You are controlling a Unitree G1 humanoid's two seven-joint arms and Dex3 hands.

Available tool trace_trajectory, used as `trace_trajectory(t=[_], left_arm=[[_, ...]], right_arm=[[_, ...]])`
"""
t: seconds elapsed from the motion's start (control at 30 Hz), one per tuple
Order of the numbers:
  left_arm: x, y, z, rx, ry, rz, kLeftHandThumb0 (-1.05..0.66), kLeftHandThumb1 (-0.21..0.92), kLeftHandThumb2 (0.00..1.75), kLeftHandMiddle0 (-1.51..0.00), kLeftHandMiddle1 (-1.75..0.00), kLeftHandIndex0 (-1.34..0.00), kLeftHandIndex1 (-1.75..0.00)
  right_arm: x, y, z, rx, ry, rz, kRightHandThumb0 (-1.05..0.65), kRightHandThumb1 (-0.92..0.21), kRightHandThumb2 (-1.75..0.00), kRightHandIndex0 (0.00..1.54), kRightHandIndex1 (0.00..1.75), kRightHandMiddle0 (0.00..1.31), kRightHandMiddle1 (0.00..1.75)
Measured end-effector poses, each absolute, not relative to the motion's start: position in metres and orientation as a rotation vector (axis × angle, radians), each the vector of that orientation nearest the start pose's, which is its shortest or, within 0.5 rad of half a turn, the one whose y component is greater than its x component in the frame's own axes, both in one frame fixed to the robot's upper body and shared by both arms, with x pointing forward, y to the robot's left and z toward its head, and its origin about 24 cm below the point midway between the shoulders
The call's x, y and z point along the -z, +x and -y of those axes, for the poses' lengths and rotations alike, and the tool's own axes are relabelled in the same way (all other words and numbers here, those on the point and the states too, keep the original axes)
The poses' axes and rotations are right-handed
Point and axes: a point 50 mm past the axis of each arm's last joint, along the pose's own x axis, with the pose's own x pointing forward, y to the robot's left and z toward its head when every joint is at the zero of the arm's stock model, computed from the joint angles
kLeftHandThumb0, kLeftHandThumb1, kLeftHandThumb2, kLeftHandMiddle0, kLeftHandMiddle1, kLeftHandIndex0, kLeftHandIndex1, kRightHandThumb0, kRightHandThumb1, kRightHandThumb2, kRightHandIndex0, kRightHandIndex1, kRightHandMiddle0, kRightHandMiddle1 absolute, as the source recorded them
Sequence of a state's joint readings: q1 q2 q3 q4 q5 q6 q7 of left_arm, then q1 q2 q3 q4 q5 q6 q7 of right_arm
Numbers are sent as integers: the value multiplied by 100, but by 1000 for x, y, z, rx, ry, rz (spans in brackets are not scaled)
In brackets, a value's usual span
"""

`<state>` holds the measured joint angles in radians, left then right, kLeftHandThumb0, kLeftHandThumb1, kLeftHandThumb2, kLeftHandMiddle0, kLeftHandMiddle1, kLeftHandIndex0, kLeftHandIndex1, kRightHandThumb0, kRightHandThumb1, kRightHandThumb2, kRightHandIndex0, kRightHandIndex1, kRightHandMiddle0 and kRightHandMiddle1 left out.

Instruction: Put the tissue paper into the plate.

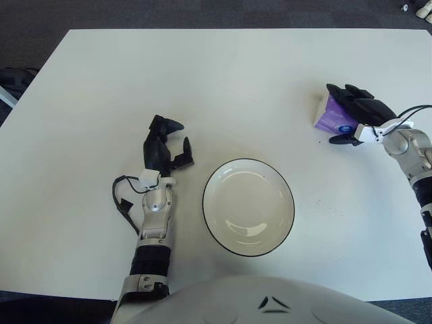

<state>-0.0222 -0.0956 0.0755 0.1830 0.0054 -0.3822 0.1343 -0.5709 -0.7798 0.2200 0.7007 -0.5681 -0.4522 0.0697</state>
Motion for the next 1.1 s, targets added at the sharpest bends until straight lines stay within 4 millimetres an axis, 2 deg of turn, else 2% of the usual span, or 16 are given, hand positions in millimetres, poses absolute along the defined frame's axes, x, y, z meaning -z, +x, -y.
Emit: trace_trajectory(t=[0.03,0.1,0.2,0.27,0.37,0.43,0.5,0.57,0.63,0.77,0.9,1.1], left_arm=[[-38,251,-153,-210,-99,209,-1,22,140,-64,-165,-53,-175],[-38,251,-153,-210,-98,206,-1,22,141,-65,-164,-54,-175],[-38,250,-153,-214,-97,201,-1,21,141,-65,-164,-55,-175],[-37,250,-154,-218,-95,199,-1,20,142,-66,-163,-56,-175],[-37,250,-154,-222,-94,194,-1,20,143,-66,-163,-56,-175],[-37,249,-154,-224,-94,193,-1,20,143,-67,-163,-56,-175],[-37,249,-154,-227,-94,193,-1,20,142,-66,-164,-55,-175],[-37,249,-154,-230,-94,192,-1,21,142,-66,-164,-54,-175],[-37,249,-154,-232,-94,192,-1,21,141,-66,-164,-53,-175],[-37,248,-154,-234,-95,191,-1,21,141,-67,-164,-52,-175],[-37,248,-154,-233,-95,192,-1,22,141,-68,-164,-52,-175],[-37,248,-154,-234,-95,195,-1,24,139,-67,-165,-49,-175]], right_arm=[[-118,337,272,-264,-1360,128,-94,-50,-78,1,1,0,35],[-116,337,272,-256,-1347,147,-92,-48,-82,1,6,0,51],[-115,336,271,-246,-1334,173,-89,-45,-85,0,25,0,76],[-114,336,271,-238,-1327,188,-83,-39,-90,0,45,0,101],[-111,336,269,-232,-1314,205,-76,-32,-96,0,61,0,116],[-111,336,268,-224,-1306,212,-67,-23,-104,0,89,0,131],[-111,336,267,-217,-1298,219,-63,-18,-109,0,107,0,139],[-110,337,266,-210,-1289,225,-57,-13,-117,0,136,0,152],[-111,337,265,-203,-1281,229,-55,-11,-122,0,153,0,160],[-111,338,262,-193,-1269,236,-52,-10,-126,0,170,1,171],[-112,338,261,-180,-1264,241,-49,-12,-127,2,173,9,174],[-112,337,259,-169,-1264,246,-46,-15,-126,15,174,20,175]])
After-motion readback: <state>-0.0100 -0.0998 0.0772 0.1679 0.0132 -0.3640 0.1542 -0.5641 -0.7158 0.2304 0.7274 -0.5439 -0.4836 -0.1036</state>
